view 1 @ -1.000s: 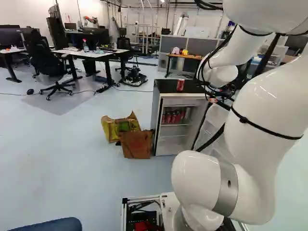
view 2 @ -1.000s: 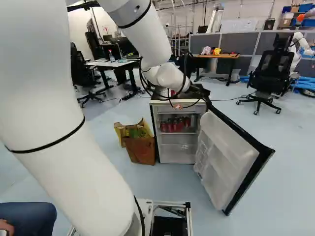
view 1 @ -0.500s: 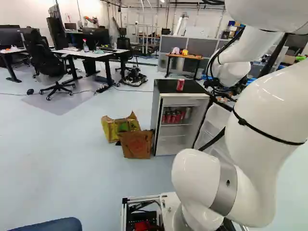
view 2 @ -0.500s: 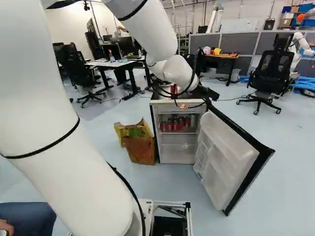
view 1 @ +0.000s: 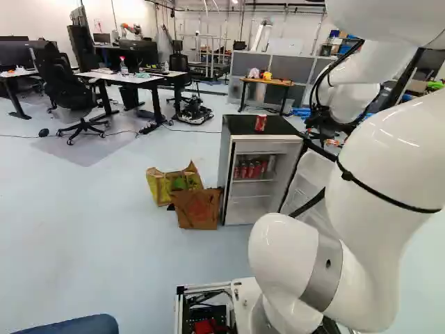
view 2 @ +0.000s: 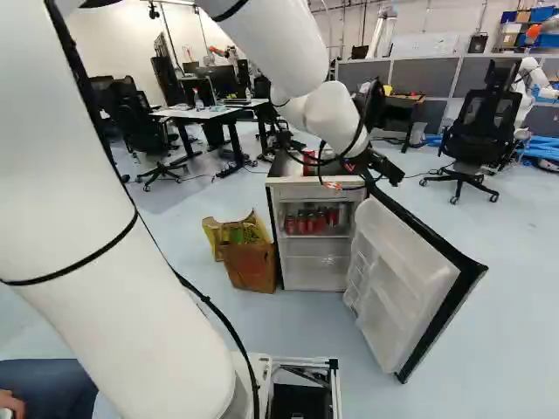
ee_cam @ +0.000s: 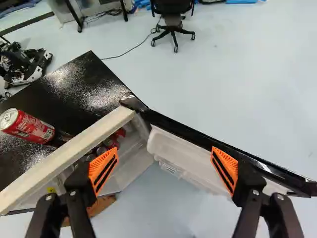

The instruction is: Grab a drink from the fridge

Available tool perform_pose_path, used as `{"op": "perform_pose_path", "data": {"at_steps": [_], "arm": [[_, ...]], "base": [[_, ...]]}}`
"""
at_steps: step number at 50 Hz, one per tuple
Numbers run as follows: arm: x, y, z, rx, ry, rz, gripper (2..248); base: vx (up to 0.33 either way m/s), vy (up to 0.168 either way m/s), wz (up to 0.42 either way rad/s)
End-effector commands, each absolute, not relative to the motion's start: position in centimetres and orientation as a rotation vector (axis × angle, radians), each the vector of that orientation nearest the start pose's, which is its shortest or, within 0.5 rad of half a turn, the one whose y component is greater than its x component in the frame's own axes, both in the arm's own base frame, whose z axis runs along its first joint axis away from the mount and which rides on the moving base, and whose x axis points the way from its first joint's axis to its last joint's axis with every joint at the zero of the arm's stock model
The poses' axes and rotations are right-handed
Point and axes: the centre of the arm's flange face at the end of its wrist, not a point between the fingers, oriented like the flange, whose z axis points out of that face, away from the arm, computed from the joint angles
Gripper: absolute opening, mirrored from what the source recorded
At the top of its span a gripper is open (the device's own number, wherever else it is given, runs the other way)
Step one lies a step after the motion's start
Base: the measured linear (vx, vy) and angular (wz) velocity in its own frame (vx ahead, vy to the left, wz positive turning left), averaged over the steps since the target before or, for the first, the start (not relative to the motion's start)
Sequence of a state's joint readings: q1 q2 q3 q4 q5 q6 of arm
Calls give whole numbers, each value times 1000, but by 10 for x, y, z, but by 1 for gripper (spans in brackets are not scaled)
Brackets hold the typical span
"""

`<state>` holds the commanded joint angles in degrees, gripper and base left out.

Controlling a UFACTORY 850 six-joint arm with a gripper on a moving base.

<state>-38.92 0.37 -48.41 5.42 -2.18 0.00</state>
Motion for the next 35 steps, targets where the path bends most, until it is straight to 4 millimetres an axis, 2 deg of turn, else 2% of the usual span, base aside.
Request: {"op": "perform_pose_path", "data": {"at_steps": [25, 35], "arm": [[359, -333, 544, -2855, 1311, -1132, 247], [357, -348, 542, -2852, 1352, -1058, 247]], "base": [[0, 0, 0], [0, 0, 0]]}}
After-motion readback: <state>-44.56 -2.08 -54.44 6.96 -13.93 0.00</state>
